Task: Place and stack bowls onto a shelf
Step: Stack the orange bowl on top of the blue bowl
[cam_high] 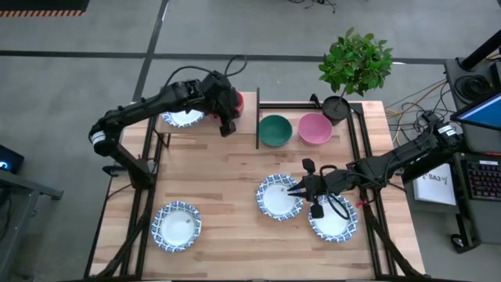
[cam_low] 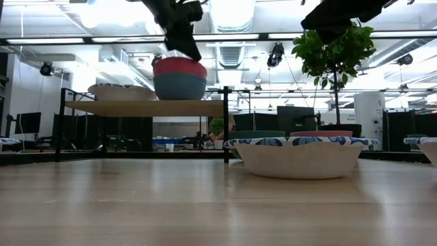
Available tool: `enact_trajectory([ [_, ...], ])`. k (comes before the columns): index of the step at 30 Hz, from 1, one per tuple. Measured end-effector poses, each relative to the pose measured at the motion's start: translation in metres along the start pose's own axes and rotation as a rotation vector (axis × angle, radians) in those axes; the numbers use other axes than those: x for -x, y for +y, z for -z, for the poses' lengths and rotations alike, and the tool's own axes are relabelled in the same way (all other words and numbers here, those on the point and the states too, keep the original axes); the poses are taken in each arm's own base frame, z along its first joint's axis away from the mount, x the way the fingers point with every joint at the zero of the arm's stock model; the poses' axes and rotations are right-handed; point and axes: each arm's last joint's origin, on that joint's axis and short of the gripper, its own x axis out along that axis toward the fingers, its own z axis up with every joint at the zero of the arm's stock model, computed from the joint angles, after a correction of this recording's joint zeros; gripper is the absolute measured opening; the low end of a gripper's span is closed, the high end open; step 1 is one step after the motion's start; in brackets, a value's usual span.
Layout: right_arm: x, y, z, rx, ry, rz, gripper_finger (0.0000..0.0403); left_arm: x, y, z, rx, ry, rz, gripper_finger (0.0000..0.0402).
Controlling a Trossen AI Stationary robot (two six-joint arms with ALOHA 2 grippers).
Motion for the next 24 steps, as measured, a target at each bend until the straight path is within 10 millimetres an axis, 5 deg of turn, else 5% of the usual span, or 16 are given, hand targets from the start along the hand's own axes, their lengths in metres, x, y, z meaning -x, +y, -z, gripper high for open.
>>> enact_trajectory([
  [11, 0.0, 0.0, 0.0, 0.0, 0.0, 0.0, 0.0043, -0.005, -0.002, 0.007, 0.056, 0.024, 0.014, 0.0036],
  [18, 0.0, 0.0, 0.0, 0.001, 0.0, 0.0, 0.0043, 0.039, -0.006, 0.006, 0.044, -0.125, 0.007, 0.0036],
  [24, 0.0, 0.0, 0.0, 0.006, 0.0, 0.0, 0.0043, 0.061, -0.013, 0.039, 0.046, -0.132, -0.021, 0.0036],
])
